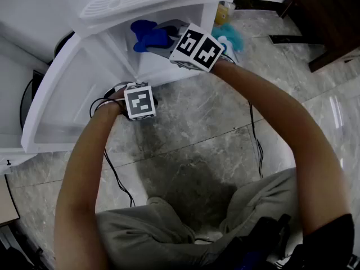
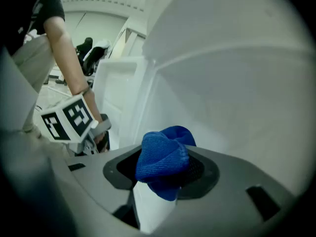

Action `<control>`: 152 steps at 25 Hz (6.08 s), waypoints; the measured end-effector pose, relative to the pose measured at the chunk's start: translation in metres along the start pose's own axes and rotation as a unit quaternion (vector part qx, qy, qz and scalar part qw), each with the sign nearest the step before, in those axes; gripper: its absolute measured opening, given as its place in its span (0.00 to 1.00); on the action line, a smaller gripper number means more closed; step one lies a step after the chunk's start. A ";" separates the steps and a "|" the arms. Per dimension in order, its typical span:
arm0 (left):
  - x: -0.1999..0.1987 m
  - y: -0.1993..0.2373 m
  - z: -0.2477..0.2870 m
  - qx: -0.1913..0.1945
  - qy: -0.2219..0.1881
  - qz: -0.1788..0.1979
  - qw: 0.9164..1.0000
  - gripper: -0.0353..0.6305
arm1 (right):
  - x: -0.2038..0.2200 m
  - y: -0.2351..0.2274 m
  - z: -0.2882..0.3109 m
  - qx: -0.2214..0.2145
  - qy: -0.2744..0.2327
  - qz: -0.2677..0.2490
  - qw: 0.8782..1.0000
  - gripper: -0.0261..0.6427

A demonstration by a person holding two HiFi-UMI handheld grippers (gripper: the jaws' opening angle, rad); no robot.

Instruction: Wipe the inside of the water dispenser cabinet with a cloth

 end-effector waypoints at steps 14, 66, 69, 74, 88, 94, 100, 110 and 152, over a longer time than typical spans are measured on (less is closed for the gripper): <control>0.037 0.013 0.019 0.022 -0.066 -0.068 0.995 0.06 | 0.084 0.002 0.144 -0.020 0.186 -0.020 0.982 0.29; 0.005 0.056 -0.031 -0.088 -0.205 -0.132 0.966 0.06 | 0.084 -0.020 0.124 -0.064 0.214 0.044 0.974 0.28; 0.004 0.058 -0.037 -0.117 -0.226 -0.148 0.956 0.06 | 0.079 -0.019 0.094 -0.077 0.167 0.125 0.975 0.28; 0.001 0.066 -0.050 -0.173 -0.258 -0.169 0.935 0.07 | 0.068 0.000 0.051 -0.103 0.117 0.200 0.967 0.28; -0.078 0.071 -0.083 -0.366 -0.327 -0.052 0.870 0.28 | 0.079 -0.003 -0.039 -0.042 0.040 0.363 0.930 0.28; -0.113 0.053 -0.084 -0.362 -0.356 0.032 0.861 0.48 | 0.097 0.027 -0.072 -0.094 0.063 0.426 0.898 0.28; -0.166 0.013 -0.077 -0.333 -0.323 0.179 0.868 0.46 | 0.102 0.068 -0.094 -0.151 0.104 0.401 0.898 0.28; -0.170 0.012 -0.098 -0.350 -0.286 0.182 0.873 0.30 | 0.080 0.060 -0.105 -0.160 0.072 0.399 0.900 0.30; -0.093 0.147 -0.079 -0.448 -0.115 0.069 0.884 0.23 | 0.122 0.065 -0.127 -0.114 0.161 0.159 0.967 0.04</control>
Point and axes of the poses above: the fingertips, and each gripper's own axes: z forward along the fingers, y to its left, x out of its underside, the point moved 4 cm from there along -z, backward along the fingers, and after that the axes turned 2 degrees about -x, right-handed, at the moved point
